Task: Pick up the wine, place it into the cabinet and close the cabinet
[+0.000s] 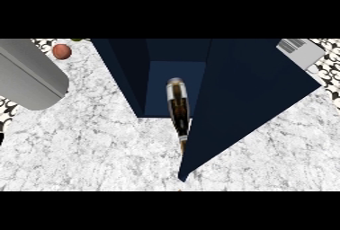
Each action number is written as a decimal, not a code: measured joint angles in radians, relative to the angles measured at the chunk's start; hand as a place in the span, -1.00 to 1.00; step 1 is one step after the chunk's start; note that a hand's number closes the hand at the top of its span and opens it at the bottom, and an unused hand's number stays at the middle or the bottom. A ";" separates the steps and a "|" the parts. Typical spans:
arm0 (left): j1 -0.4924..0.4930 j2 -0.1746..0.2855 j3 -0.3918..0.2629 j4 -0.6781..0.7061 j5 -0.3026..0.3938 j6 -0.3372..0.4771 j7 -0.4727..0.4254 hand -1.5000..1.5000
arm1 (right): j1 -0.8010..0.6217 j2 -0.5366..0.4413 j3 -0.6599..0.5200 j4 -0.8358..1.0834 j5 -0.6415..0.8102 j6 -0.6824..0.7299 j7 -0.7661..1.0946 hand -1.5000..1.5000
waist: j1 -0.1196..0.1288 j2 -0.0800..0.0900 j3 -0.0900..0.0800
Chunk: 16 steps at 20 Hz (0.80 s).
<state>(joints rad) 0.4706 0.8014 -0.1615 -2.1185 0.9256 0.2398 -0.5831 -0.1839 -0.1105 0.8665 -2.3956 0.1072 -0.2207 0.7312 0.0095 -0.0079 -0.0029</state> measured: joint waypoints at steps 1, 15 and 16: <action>-0.004 -0.002 0.002 0.006 0.006 -0.012 0.005 -1.00 | -0.024 -0.011 0.005 0.003 0.004 -0.023 0.001 1.00 | 0.001 0.001 0.000; -0.060 -0.044 -0.001 0.021 0.005 -0.032 0.058 -1.00 | -0.487 0.033 -0.063 0.242 -0.200 -0.241 0.017 1.00 | 0.031 0.011 0.001; -0.062 -0.053 -0.002 0.035 0.002 -0.038 0.054 -1.00 | -0.536 0.050 -0.085 0.288 -0.224 -0.251 0.006 1.00 | 0.032 0.011 0.001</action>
<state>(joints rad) 0.4082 0.7488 -0.1637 -2.0833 0.9272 0.2017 -0.5292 -0.7195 -0.0609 0.7810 -2.1076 -0.1166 -0.4721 0.7373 0.0413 0.0034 -0.0020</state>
